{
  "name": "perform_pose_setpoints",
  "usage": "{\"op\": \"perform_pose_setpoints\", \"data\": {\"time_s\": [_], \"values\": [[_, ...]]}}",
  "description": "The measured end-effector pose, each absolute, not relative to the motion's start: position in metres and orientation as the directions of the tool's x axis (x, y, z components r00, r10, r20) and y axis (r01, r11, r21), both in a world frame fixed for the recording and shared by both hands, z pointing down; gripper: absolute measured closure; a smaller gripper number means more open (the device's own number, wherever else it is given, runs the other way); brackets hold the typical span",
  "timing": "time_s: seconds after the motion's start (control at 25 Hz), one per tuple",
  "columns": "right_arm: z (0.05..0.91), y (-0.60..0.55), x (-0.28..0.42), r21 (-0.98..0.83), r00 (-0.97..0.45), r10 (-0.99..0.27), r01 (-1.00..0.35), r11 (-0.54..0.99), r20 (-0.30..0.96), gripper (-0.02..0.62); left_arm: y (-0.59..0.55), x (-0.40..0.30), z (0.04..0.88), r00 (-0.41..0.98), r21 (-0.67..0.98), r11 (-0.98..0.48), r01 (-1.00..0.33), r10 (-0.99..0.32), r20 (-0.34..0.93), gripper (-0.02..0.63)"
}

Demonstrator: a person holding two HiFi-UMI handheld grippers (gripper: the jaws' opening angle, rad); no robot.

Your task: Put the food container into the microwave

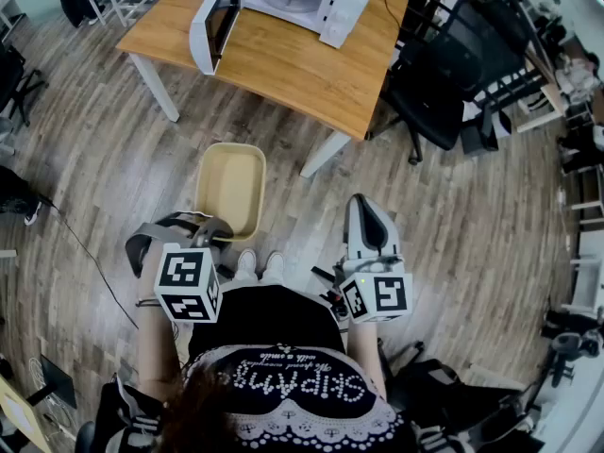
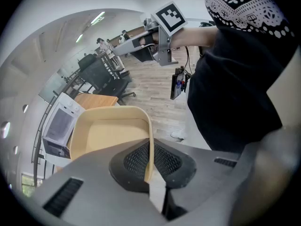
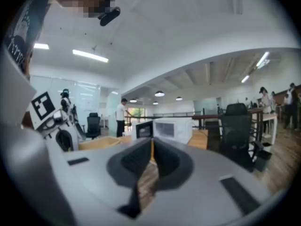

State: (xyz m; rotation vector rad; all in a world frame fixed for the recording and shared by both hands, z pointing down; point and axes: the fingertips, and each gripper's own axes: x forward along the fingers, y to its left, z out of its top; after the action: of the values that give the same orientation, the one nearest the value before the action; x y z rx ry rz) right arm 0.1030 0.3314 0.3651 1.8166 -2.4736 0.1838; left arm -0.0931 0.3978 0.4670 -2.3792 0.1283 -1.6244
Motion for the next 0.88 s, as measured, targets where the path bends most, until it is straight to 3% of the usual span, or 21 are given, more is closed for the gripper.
{"op": "perform_pose_setpoints", "data": {"time_s": [0.88], "values": [[0.367,0.353,0.095,-0.05,-0.289,-0.952,-0.957,0.286,0.096,0.557,0.409,-0.102,0.471,0.399,-0.281,-0.956,0.082,-0.227,0.889,0.571]]}}
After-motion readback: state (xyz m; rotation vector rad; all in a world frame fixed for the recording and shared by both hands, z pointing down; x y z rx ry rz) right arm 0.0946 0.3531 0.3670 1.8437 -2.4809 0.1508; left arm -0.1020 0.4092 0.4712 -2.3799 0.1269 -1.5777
